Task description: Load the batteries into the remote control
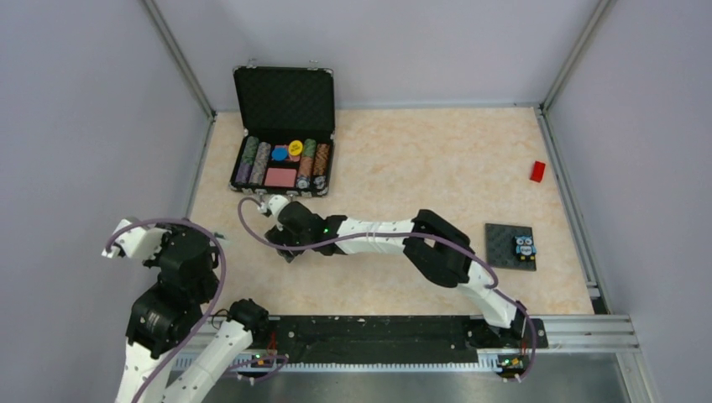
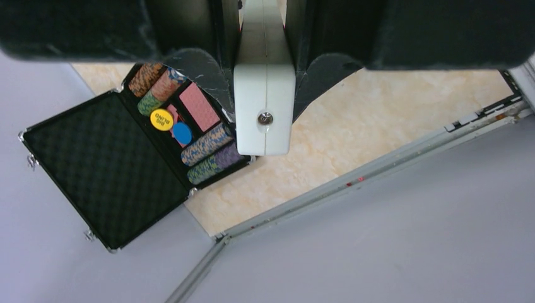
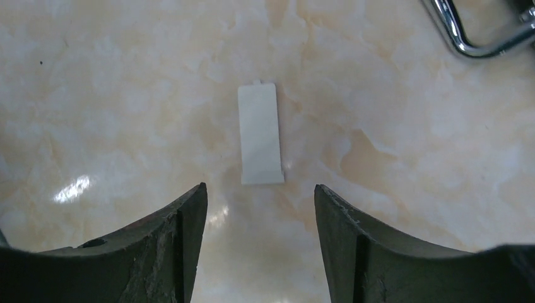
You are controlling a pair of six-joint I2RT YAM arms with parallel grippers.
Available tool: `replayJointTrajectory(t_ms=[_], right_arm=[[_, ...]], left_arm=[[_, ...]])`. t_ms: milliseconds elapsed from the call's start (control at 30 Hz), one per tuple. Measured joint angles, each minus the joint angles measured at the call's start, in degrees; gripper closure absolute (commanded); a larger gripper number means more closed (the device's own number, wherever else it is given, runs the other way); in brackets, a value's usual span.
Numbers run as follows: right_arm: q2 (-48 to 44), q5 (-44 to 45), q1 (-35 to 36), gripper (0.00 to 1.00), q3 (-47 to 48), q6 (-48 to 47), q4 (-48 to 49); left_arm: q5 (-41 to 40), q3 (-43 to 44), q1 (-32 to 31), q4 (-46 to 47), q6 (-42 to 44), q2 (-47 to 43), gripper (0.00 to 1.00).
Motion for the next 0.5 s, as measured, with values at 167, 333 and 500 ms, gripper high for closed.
replayJointTrajectory(t_ms=[167, 333, 500], right_arm=[[6.9, 0.8, 0.9, 0.39, 7.7, -2.3, -0.3], [10.7, 2.4, 1.6, 0.52, 13.4, -4.3, -2.2], [11.3, 3.8, 2.0, 0.75, 15.0, -6.9, -5.3]], left_arm=[[-2.2, 2.8, 0.0, -0.8, 0.9, -0.5, 1.0], [-2.3, 4.0, 0.0, -1.0, 1.4, -1.8, 1.0], [-2.3, 4.2, 0.0, -1.0, 1.8, -3.3, 1.0]])
